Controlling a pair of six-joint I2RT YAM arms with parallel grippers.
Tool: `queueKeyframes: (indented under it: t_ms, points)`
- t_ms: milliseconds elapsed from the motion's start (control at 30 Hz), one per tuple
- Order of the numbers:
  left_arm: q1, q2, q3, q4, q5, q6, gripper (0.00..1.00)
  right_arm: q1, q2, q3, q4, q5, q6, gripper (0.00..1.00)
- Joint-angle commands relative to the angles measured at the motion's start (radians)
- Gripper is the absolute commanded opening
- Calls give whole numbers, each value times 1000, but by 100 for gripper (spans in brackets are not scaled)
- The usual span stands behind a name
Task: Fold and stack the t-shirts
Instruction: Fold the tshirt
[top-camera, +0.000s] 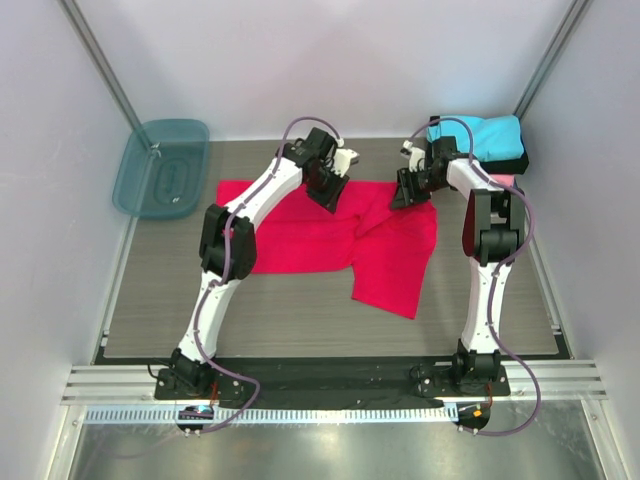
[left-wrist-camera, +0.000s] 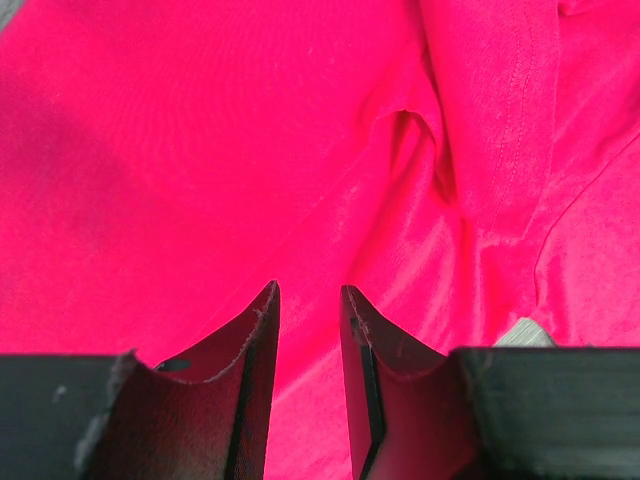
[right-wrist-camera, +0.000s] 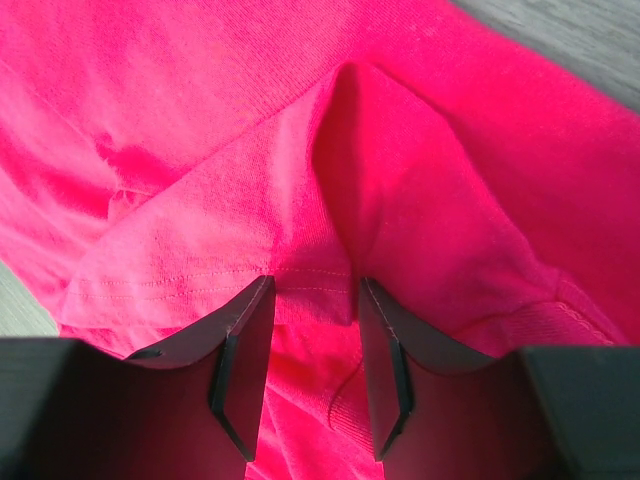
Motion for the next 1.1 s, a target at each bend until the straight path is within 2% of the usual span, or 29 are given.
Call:
queueKeyframes:
  t_ms: [0, 100, 200, 233, 333, 433, 600, 867, 1067]
  points:
    - [1, -19, 37, 11, 19, 1, 32, 1, -35, 2, -14, 17, -3, 45]
    - [1, -25, 31, 8, 16, 4, 32, 1, -20, 16, -17, 11, 4, 43]
    - [-1, -28, 22, 6, 8, 8, 32, 3, -11, 30, -37, 2, 3, 27]
    - [1, -34, 21, 5, 5, 10, 32, 1, -14, 30, -39, -3, 1, 18]
    - [1, -39, 16, 5, -1, 13, 32, 1, -52, 9, -40, -9, -3, 8]
    - [-1, -40, 19, 8, -2, 15, 32, 3, -116, -7, -40, -14, -2, 3]
    - [-1, -51, 22, 8, -4, 18, 32, 3, -263, -56, -54, -12, 12, 1]
    - [11, -86, -2, 3, -12, 25, 32, 1, -409, -162, -192, -9, -51, 1]
    - [27, -119, -19, 2, -33, 42, 32, 1, -529, -283, -218, 0, -69, 1]
